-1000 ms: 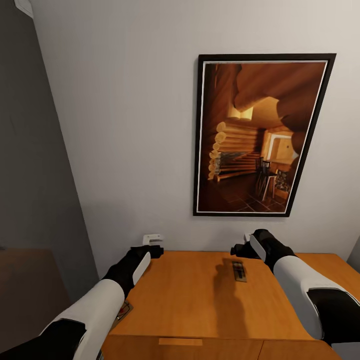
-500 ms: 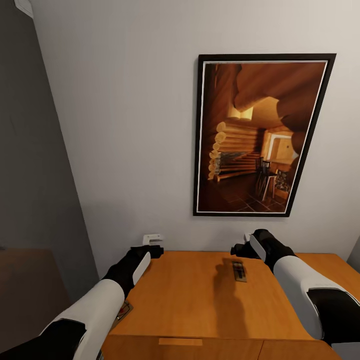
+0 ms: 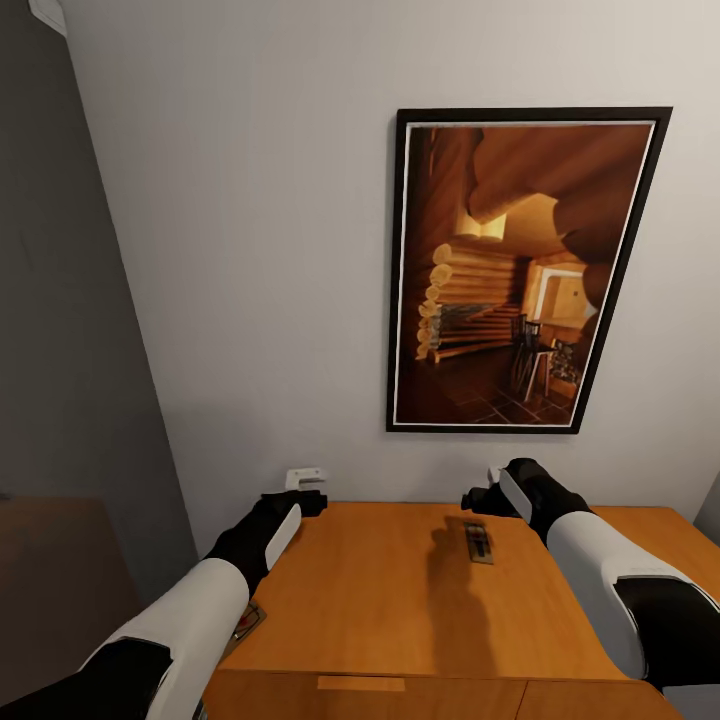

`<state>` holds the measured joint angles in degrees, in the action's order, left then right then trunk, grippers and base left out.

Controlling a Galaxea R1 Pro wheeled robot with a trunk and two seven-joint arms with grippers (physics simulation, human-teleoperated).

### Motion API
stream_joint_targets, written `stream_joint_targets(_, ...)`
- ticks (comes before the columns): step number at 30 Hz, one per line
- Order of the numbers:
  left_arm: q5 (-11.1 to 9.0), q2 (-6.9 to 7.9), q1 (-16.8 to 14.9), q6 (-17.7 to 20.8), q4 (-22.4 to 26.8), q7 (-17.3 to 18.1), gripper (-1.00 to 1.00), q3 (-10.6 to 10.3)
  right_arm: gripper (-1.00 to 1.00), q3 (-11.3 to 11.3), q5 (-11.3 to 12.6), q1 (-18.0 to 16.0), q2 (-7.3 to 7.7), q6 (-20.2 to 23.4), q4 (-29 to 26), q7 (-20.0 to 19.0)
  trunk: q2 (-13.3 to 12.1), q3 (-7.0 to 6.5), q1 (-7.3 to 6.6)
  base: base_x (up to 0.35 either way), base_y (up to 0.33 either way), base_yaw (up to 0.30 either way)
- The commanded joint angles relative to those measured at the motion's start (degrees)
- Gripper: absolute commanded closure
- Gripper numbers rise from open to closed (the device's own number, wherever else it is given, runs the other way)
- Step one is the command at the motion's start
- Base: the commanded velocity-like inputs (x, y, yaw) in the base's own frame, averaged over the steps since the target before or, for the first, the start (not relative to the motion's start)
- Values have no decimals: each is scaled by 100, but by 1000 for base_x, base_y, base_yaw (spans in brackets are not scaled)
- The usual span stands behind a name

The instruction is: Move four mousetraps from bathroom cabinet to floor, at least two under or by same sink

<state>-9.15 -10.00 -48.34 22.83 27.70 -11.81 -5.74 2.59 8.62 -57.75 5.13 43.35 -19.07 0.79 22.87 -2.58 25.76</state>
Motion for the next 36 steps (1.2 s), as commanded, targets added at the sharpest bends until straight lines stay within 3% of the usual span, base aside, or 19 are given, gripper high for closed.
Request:
stream_joint_targets(1, -61, 0, -1, 20, 6, -49, -100, -24, -100, 27, 43, 1, 5, 25, -9, 8, 4, 3, 2, 0, 0, 0)
stream_joint_targets(22, -61, 0, -1, 20, 6, -49, -100, -24, -100, 28, 68, 6, 5, 19, 131, 17, 4, 3, 2, 0, 0, 0)
stream_joint_targets(36, -61, 0, -2, 20, 3, -49, -100, -24, -100, 32, 40, 9, 5, 7, 342, 17, 526, 236, 288, 0, 0, 0)
